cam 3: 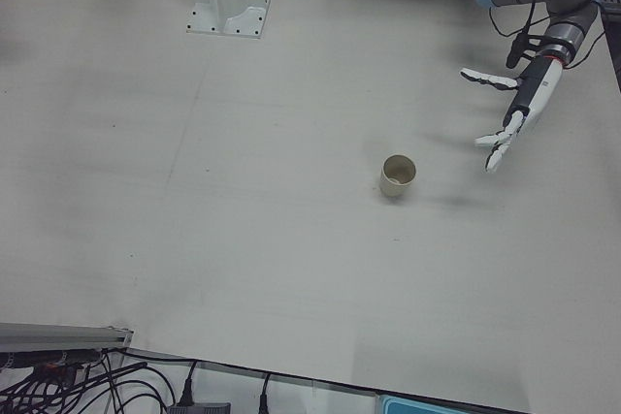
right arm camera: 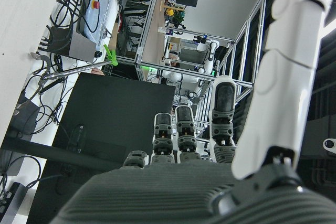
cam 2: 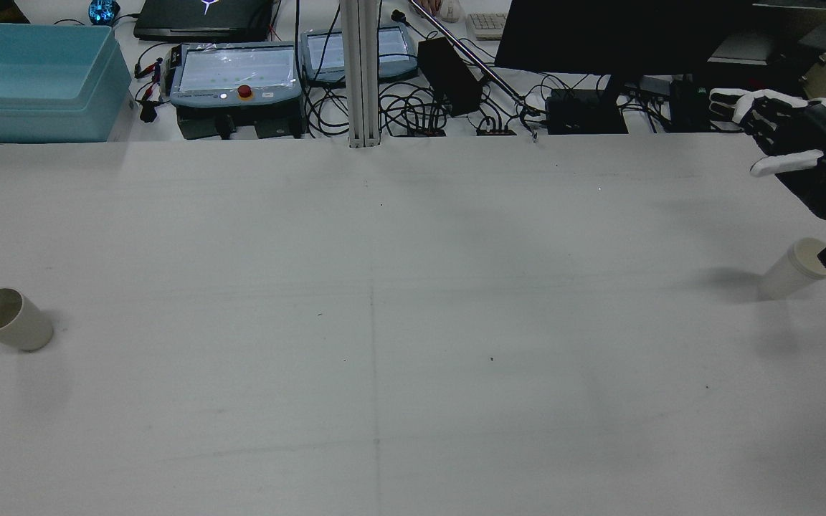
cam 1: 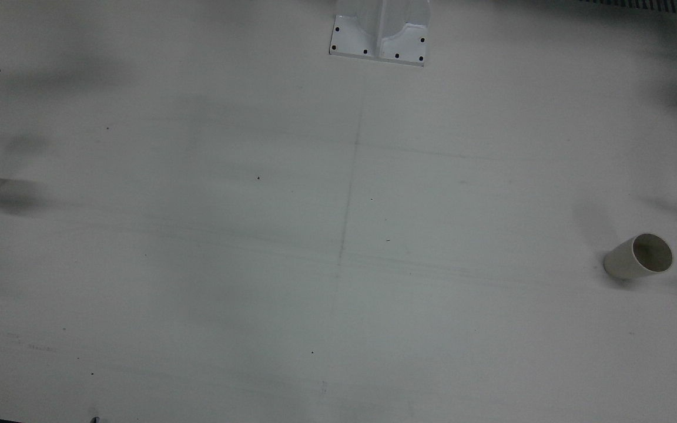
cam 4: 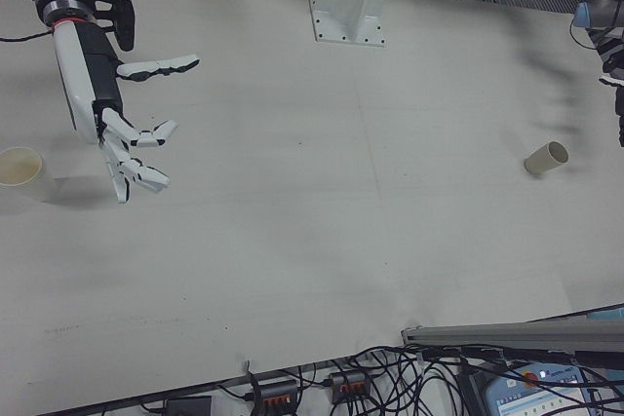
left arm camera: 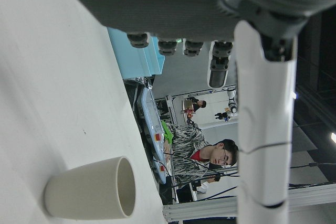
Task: Pour water
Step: 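Move the left hand to the white paper cup near it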
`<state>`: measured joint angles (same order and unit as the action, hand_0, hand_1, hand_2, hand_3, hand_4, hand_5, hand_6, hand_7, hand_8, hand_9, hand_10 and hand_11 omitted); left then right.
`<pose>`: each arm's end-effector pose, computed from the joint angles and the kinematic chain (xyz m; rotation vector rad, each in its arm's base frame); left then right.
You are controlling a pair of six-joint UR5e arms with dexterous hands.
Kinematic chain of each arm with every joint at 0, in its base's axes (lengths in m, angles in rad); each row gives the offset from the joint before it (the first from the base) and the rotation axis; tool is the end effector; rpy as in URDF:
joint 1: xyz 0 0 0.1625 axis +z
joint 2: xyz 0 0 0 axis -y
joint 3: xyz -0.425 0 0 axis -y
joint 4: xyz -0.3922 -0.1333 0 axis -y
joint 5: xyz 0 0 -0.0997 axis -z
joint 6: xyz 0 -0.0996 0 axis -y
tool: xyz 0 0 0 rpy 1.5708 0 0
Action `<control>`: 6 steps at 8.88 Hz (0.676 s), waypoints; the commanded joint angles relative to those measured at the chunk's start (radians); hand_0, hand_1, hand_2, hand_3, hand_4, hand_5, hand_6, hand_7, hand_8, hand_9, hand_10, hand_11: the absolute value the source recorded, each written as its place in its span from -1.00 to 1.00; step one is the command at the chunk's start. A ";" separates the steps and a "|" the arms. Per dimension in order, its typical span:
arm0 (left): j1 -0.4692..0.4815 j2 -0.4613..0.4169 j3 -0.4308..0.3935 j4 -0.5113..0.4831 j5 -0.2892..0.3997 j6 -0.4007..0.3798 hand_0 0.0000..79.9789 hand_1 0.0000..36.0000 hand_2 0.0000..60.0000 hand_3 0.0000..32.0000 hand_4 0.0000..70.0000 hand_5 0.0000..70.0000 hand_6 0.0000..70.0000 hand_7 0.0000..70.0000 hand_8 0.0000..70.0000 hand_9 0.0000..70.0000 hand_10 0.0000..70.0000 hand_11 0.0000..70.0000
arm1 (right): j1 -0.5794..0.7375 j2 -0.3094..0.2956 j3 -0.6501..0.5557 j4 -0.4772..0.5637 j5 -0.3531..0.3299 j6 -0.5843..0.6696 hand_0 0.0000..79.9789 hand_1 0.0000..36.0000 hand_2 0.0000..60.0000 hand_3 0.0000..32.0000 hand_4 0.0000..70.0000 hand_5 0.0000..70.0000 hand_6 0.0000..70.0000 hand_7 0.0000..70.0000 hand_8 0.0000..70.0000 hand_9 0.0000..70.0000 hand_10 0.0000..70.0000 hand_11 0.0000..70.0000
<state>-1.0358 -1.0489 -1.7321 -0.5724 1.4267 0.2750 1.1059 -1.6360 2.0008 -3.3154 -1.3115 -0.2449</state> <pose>0.0119 -0.3096 0.7461 -0.1561 2.1722 -1.6760 -0.0607 -0.4754 0.5263 -0.0063 -2.2404 1.8245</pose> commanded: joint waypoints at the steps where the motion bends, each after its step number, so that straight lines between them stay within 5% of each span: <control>1: 0.002 -0.142 0.260 -0.129 0.004 0.070 0.99 0.57 -0.99 -0.60 -0.94 -0.25 -1.00 -0.80 -0.88 -0.94 -0.98 -0.87 | 0.002 -0.011 -0.005 0.000 -0.003 0.006 0.47 -0.30 -1.00 -1.00 -0.34 0.67 -0.42 -0.12 -0.44 -0.26 -0.73 -0.56; 2: 0.005 -0.189 0.276 -0.123 0.006 0.110 1.00 0.67 -0.91 -0.57 -0.95 -0.26 -1.00 -0.81 -0.89 -0.96 -0.98 -0.86 | 0.002 -0.013 -0.001 -0.001 -0.005 0.004 0.45 -0.30 -1.00 -1.00 -0.31 0.63 -0.38 -0.11 -0.43 -0.26 -0.72 -0.55; 3: 0.008 -0.204 0.281 -0.116 0.005 0.128 1.00 0.77 -0.81 -0.60 -0.95 -0.27 -1.00 -0.82 -0.92 -0.98 -0.98 -0.86 | 0.005 -0.046 0.006 -0.001 -0.005 0.004 0.45 -0.33 -1.00 -1.00 -0.23 0.73 -0.22 0.09 -0.25 -0.02 -0.57 -0.33; 4: 0.008 -0.215 0.282 -0.109 0.006 0.128 1.00 0.84 -0.73 -0.75 -0.90 -0.23 -1.00 -0.82 -0.92 -0.98 -0.98 -0.86 | 0.015 -0.094 0.021 0.000 -0.005 0.006 0.45 -0.44 -1.00 -1.00 -0.04 1.00 0.25 0.61 0.25 0.61 0.01 0.46; 5: 0.010 -0.227 0.282 -0.106 0.005 0.141 1.00 0.78 -0.77 -0.88 -0.87 -0.21 -1.00 -0.81 -0.93 -0.98 -0.98 -0.86 | 0.019 -0.123 0.032 0.000 -0.005 0.006 0.44 -0.49 -1.00 -1.00 -0.01 1.00 0.43 0.84 0.51 0.95 0.37 0.95; 6: 0.031 -0.227 0.278 -0.089 0.005 0.156 1.00 0.81 -0.74 -0.89 -0.86 -0.20 -1.00 -0.81 -0.93 -0.99 -0.98 -0.86 | 0.020 -0.131 0.039 0.002 -0.005 0.004 0.43 -0.50 -0.99 -1.00 -0.05 1.00 0.53 0.96 0.73 1.00 0.71 1.00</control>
<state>-1.0278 -1.2572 -1.4548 -0.6832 1.4317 0.4021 1.1182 -1.7181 2.0188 -3.3155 -1.3160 -0.2398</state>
